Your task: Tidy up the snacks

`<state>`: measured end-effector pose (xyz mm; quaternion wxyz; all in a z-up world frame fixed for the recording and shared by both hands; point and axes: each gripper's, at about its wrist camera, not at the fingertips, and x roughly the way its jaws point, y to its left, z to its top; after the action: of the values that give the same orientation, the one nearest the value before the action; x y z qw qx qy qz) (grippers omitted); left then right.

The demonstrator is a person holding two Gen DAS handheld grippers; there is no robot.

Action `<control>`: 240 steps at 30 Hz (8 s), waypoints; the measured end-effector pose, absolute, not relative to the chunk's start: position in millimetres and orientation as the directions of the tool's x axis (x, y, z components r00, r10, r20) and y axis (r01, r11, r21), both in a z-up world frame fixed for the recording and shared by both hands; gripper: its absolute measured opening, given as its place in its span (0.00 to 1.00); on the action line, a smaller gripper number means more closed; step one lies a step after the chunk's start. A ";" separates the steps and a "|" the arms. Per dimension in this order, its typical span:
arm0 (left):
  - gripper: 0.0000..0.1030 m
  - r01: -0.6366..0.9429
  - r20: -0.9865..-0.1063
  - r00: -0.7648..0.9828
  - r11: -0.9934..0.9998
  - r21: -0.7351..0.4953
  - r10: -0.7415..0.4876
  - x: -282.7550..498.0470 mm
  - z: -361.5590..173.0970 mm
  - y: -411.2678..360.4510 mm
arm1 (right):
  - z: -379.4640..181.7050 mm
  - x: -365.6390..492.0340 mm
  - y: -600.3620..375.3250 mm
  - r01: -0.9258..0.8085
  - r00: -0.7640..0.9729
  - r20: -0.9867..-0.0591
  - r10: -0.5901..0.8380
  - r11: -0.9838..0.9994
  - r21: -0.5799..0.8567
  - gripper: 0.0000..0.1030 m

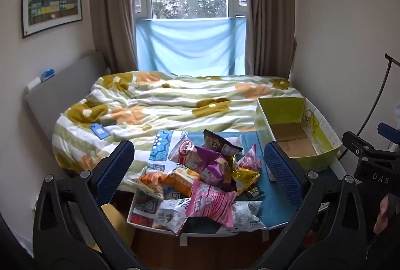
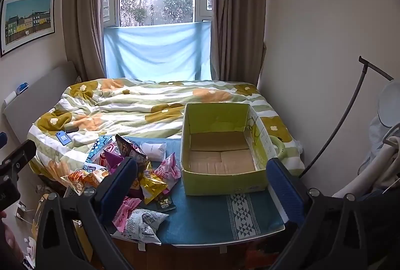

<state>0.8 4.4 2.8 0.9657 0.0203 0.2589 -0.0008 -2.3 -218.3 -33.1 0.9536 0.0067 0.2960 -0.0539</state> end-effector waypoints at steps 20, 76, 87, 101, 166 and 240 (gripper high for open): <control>0.99 0.018 -0.514 0.858 0.999 0.038 0.004 3.1 -1.4 10.1 | -35.7 1.0 -210.3 0.104 0.818 -0.568 -0.094 0.994 -0.016 1.00; 0.99 0.014 -0.511 0.860 1.000 0.026 0.001 -1.4 1.6 15.4 | -34.4 2.2 -206.2 0.098 0.814 -0.574 -0.089 0.995 -0.014 1.00; 0.99 -0.034 -0.571 0.820 0.999 0.010 0.033 -6.7 -10.7 32.9 | -38.6 2.8 -196.4 0.049 0.796 -0.604 -0.037 0.999 0.005 1.00; 0.99 0.151 -0.734 0.672 0.989 0.002 -0.101 53.9 -124.6 88.7 | -142.7 38.3 -160.1 -0.031 0.636 -0.757 0.154 0.984 0.173 1.00; 0.64 0.361 -0.872 0.482 0.926 0.109 -0.086 72.4 -251.1 78.5 | -271.2 112.1 -31.1 -0.586 0.387 -0.863 0.324 0.810 0.041 0.46; 1.00 0.472 -0.816 0.524 0.880 0.041 -0.244 366.7 -140.9 -237.6 | -133.1 268.0 -397.8 0.005 0.581 -0.812 0.052 0.998 0.068 0.46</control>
<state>366.7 -237.6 -140.9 0.8634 0.1296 0.4414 -0.2074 268.0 -397.8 -133.1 0.8886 0.0312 0.4574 0.0132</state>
